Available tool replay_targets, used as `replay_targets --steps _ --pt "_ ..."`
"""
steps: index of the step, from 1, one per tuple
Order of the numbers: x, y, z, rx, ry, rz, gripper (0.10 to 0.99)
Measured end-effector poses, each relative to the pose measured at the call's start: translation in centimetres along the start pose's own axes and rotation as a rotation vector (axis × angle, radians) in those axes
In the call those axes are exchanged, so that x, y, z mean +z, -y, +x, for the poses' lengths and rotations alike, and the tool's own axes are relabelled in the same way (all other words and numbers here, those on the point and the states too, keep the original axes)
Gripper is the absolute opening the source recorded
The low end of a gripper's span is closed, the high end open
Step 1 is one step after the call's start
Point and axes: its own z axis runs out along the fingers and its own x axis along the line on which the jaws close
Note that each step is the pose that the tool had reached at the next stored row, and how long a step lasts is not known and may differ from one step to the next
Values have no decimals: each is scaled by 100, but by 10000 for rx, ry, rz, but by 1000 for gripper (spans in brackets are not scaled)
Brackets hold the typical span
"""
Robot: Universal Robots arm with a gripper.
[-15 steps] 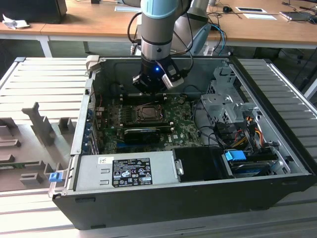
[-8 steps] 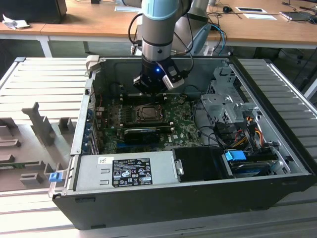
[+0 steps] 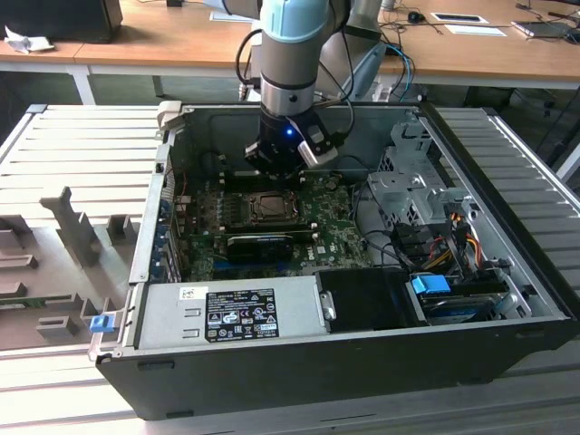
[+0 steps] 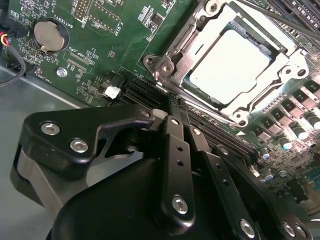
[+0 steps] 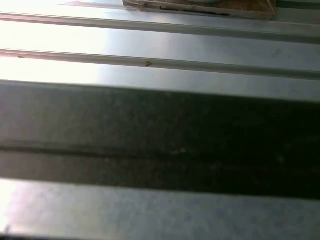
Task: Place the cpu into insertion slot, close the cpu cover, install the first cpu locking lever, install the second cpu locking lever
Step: 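Install the first cpu locking lever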
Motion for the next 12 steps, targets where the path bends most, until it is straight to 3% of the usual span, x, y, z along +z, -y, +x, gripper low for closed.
replay_targets --steps 8,10,12 --pt "44 16 0 -1 -3 -1 106" --pt "50 24 3 0 0 -138 106" --pt "63 25 2 3 1 -154 106"
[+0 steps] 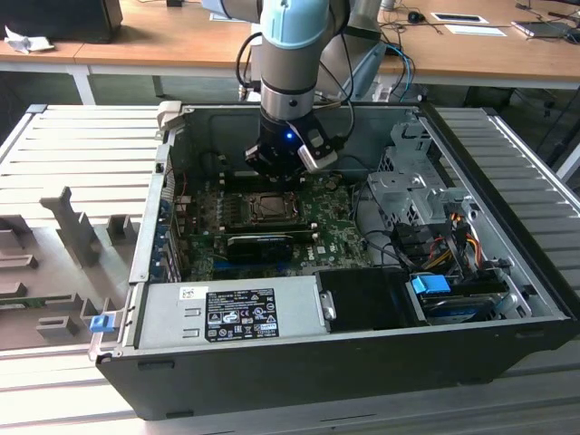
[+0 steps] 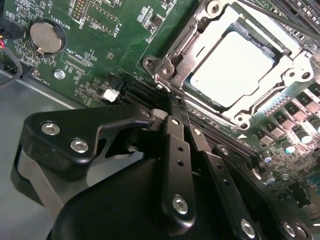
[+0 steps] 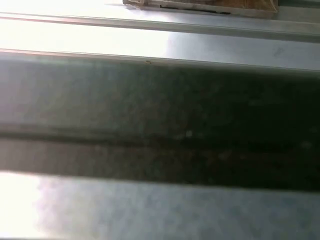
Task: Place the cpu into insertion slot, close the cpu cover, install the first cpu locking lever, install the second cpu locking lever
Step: 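Install the first cpu locking lever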
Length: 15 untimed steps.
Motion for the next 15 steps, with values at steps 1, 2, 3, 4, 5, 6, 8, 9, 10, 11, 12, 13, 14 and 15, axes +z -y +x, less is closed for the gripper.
replay_targets --steps 1,2,3,4,5,6,8,9,10,11,12,13,14,15 --pt "1 -1 -1 0 0 0 106" --pt "-1 2 0 -1 0 -2 106" --pt "1 3 0 -2 4 -6 106" --pt "-3 3 0 -2 3 -4 106" --pt "-9 -1 -2 -2 8 -9 106" --pt "-24 -4 -3 -3 17 -22 106" --pt "-85 -13 -4 -3 14 -18 106" --pt "-115 -15 -4 -3 13 -14 106" --pt "-152 -20 -3 -3 12 -14 106" --pt "-187 -25 -1 -3 12 -13 106" --pt "-218 -29 5 -3 11 -13 106" --pt "-244 -33 12 -3 11 -12 106" --pt "-273 -37 25 -4 11 -13 106" --pt "-339 -49 64 -4 21 -13 106"
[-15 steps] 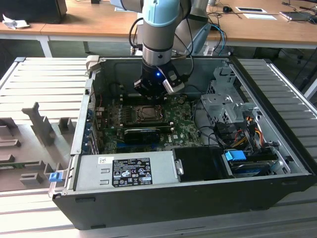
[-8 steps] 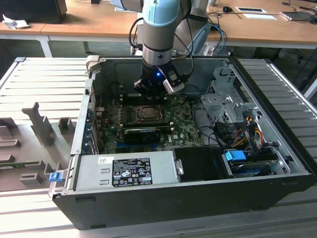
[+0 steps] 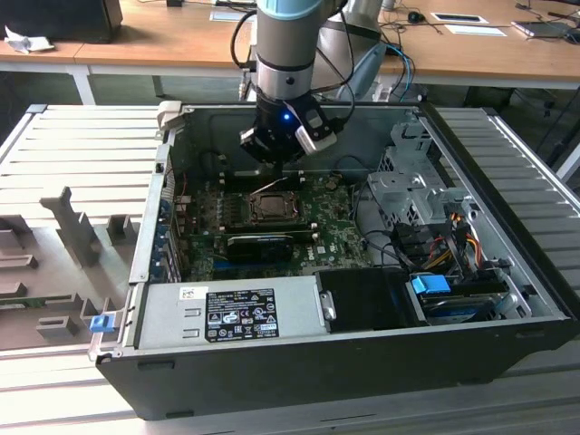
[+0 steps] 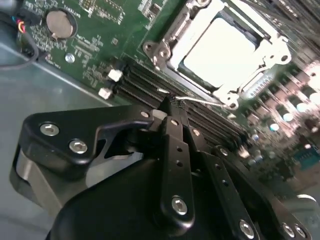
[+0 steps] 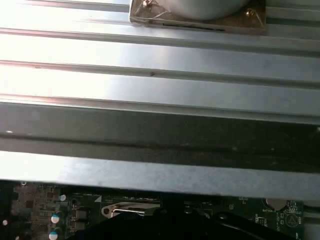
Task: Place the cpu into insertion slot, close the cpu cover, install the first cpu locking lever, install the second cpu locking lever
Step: 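Install the first cpu locking lever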
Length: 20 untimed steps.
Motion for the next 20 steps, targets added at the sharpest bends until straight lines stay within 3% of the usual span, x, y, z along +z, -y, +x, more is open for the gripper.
replay_targets --steps 2,5,10,20 --pt "-39 -10 72 -5 32 0 106" --pt "-25 -2 75 -3 29 6 106" --pt "56 10 47 -56 22 20 106" --pt "135 26 -19 -78 16 57 106"
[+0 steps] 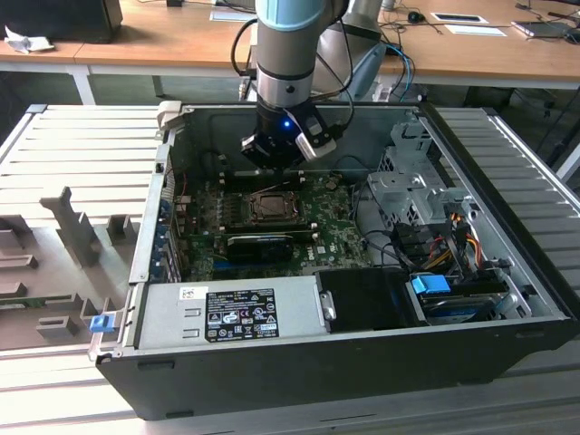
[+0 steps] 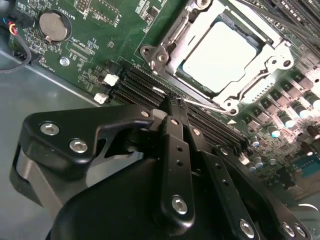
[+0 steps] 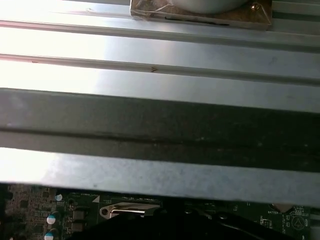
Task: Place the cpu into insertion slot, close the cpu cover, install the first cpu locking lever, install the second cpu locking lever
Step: 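Install the first cpu locking lever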
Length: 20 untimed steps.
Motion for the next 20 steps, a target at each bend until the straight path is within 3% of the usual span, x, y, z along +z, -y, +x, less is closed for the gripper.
replay_targets --steps 9,20 --pt "110 17 -40 -1 -2 21 106" --pt "145 28 -45 0 -6 47 106"
